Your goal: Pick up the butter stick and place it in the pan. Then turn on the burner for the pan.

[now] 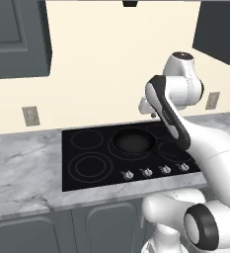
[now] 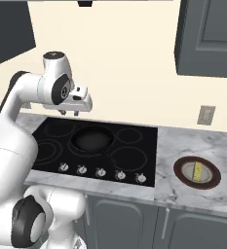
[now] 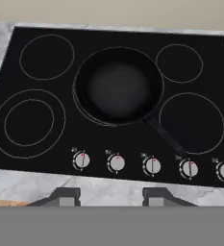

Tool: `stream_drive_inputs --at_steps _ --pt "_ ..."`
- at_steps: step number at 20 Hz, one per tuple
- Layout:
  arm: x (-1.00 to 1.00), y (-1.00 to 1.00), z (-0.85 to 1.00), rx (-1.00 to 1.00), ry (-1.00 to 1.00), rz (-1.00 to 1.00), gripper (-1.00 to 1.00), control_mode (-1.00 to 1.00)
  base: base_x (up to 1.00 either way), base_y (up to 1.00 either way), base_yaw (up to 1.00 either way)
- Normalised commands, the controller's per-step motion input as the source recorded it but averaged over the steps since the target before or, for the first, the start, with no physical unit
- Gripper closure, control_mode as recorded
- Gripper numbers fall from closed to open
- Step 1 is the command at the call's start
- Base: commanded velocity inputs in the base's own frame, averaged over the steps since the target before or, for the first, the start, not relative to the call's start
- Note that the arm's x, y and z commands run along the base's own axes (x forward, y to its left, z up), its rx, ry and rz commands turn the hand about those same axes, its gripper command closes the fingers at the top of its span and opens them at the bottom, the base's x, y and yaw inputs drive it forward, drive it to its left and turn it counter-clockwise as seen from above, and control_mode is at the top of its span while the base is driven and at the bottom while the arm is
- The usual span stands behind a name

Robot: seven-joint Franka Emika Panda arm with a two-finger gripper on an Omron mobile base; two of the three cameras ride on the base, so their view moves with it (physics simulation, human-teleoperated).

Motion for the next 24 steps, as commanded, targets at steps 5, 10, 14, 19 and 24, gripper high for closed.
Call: stream_drive_inputs --at_steps 5,10,14,19,24 --pt "0.00 -0.15 0.00 0.00 0.05 0.00 -1.00 -1.00 0.00 0.00 0.00" --pt "0.00 -0.59 0.00 0.00 0.13 0.01 -1.00 -1.00 0.00 0.00 0.00" --pt "0.00 -0.77 -0.03 0.03 0.13 0.00 -1.00 -1.00 0.00 0.00 0.00" --pt "0.00 -0.80 -0.11 0.07 0.13 0.00 -1.00 -1.00 0.00 0.00 0.00" --pt "0.00 -0.75 -0.20 0.09 0.13 0.00 -1.00 -1.00 0.00 0.00 0.00"
